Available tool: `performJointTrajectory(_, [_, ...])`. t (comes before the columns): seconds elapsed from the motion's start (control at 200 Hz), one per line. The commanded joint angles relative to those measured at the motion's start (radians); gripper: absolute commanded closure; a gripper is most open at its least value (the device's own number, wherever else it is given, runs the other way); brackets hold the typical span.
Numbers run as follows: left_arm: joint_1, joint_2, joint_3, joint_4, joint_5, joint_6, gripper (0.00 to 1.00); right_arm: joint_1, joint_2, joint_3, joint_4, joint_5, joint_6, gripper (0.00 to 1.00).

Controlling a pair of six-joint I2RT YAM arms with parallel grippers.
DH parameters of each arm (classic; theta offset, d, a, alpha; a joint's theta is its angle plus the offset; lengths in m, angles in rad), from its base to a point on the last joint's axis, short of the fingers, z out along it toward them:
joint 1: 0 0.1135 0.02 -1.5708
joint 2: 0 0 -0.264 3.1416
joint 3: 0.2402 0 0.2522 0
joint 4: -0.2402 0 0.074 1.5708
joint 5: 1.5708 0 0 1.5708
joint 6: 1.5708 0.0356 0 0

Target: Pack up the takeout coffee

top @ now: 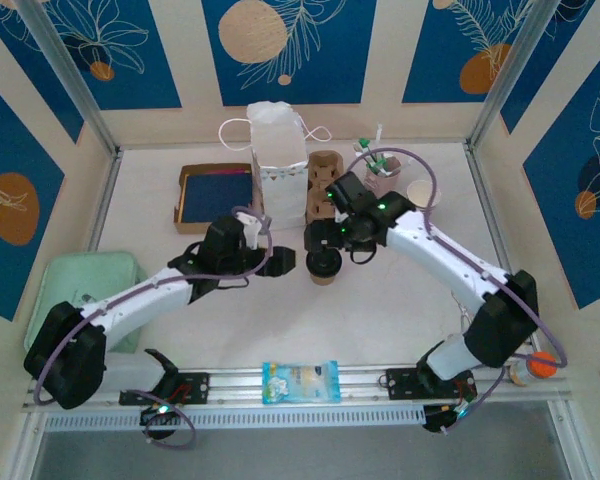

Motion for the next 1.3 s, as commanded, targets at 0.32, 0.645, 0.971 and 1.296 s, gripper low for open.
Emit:
performJointTrajectory(0.32, [0.058, -0.203, -0.219, -0.002, -0.054, -0.045, 0.04, 0.075, 0.234, 0.138, -0.179, 0.123, 0.030, 0.01])
performJointTrajectory(0.645, [0.074, -0.251, -0.255, -0.016, -0.059, -0.045, 0.04, 0.090, 0.305, 0.134, -0.154, 0.094, 0.058, 0.01])
performJointTrajectory(0.971, [0.074, -0.245, -0.259, -0.003, -0.054, -0.049, 0.04, 0.086, 0.339, 0.099, -0.114, 0.067, 0.064, 0.01])
performJointTrajectory(1.296, [0.074, -0.237, -0.260, 0.003, -0.048, -0.050, 0.04, 0.077, 0.345, 0.064, -0.088, 0.065, 0.072, 0.02])
